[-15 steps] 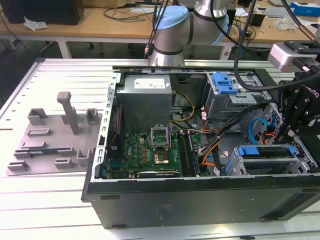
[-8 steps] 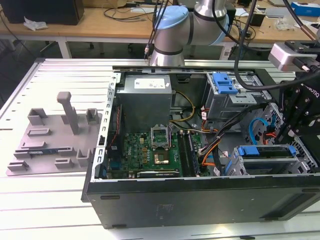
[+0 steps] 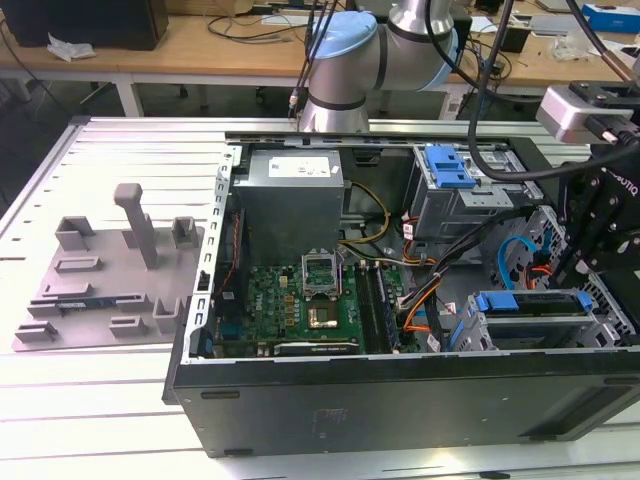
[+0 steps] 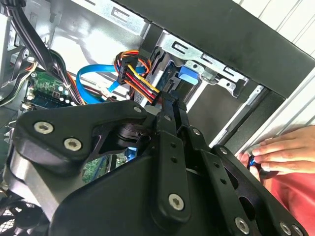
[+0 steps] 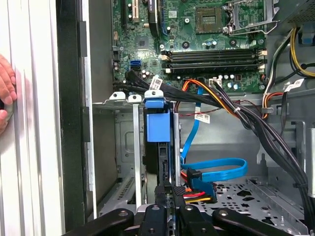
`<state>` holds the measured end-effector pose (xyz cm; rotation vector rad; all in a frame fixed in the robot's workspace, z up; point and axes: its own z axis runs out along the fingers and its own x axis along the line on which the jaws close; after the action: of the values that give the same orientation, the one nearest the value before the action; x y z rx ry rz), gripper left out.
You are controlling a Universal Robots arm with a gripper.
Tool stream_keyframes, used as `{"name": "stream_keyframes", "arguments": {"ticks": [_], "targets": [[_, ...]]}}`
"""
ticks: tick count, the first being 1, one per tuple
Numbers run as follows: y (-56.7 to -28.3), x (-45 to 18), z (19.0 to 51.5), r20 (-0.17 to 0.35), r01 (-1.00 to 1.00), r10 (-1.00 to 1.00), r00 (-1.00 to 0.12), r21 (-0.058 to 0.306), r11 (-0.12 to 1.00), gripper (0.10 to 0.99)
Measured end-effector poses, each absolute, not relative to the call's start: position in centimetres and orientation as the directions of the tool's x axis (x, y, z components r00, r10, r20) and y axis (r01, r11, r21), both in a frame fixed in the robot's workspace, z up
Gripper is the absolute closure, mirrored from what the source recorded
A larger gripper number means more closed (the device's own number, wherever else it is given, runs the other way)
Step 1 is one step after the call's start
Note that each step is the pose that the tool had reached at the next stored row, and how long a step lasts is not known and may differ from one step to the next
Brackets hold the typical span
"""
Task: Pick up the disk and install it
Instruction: 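Insert the first disk wire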
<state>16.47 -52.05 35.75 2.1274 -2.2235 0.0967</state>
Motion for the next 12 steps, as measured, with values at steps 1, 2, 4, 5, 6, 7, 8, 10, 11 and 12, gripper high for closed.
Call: {"name": "stream_keyframes", "arguments": {"ticks": [1,2,4,5,6,7,8,10,11,12], "targets": [[-52.05,16.47,35.74,0.089,-0.999,-0.995,-0.044,-0.002,0.044,0.922],[-52.05,16.47,35.71,0.089,-0.999,-0.995,-0.044,-0.002,0.044,0.922],[-52.05,16.47,35.68,0.089,-0.999,-0.995,-0.044,-0.002,0.044,0.922],[-52.05,16.47,35.66,0.089,-0.999,-0.995,-0.044,-0.002,0.044,0.922],[-52.05,16.47,35.62,0.089,-0.999,-0.995,-0.044,-0.002,0.044,0.922],[-52.05,16.47,35.59,0.089,-0.999,-0.995,-0.044,-0.002,0.044,0.922],[-52.06,16.47,35.53,0.089,-0.999,-0.995,-0.044,-0.002,0.044,0.922],[-52.06,16.47,35.46,0.089,-0.999,-0.995,-0.044,-0.002,0.044,0.922],[-52.06,16.47,35.44,0.089,-0.999,-0.995,-0.044,-0.002,0.044,0.922],[-52.06,16.47,35.42,0.089,-0.999,-0.995,-0.044,-0.002,0.044,0.922]]}}
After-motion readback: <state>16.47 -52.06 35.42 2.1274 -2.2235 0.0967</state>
